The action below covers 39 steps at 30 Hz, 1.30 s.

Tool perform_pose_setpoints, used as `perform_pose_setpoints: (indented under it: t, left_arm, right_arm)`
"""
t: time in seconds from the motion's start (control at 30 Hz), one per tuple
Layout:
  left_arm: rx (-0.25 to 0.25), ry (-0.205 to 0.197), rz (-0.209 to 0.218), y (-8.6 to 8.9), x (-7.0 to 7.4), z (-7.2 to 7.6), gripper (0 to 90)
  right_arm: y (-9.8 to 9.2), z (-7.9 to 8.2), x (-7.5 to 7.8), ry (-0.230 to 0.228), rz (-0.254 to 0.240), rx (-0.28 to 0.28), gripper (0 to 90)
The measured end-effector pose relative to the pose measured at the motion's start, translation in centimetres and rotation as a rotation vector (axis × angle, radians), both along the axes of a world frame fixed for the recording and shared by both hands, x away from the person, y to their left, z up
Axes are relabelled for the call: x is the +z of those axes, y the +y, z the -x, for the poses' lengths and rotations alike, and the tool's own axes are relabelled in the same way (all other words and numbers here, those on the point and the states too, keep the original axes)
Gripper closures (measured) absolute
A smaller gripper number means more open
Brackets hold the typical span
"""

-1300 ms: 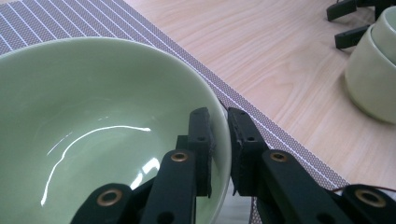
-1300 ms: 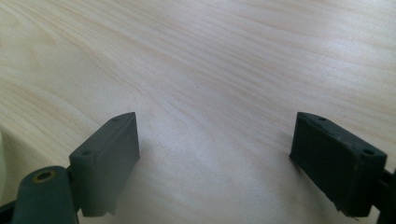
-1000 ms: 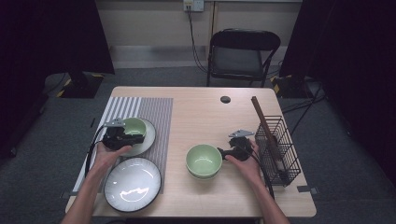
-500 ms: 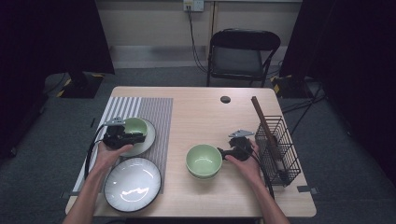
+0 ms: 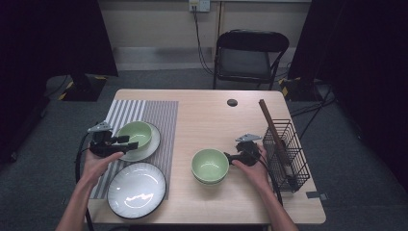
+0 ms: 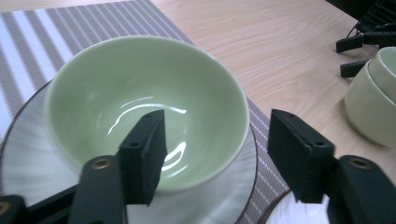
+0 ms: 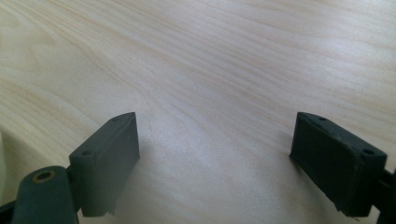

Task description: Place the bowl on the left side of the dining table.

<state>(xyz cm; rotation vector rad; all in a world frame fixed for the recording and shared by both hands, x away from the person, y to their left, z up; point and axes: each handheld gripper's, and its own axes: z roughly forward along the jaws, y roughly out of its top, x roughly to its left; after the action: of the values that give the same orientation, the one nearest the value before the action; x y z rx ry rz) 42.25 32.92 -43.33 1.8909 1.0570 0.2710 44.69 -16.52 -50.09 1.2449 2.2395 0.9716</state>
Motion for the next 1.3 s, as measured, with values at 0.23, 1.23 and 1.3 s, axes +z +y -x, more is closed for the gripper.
perform_pose_setpoints:
  t: [0.23,1.23,1.3]
  left_arm:
    - [0.039,-0.024,-0.021,1.7,0.3,1.9,30.0]
    - [0.231,0.073,-0.160,6.3,-4.8,4.4,20.7]
    - [0.239,0.082,-0.173,6.1,-5.3,4.3,21.0]
  right_arm:
    - [0.0,0.0,0.0,0.000,0.000,0.000,14.7]
    - [0.1,0.0,0.1,0.006,-0.004,-0.005,15.9]
    - [0.1,0.1,0.2,0.009,0.001,-0.003,18.2]
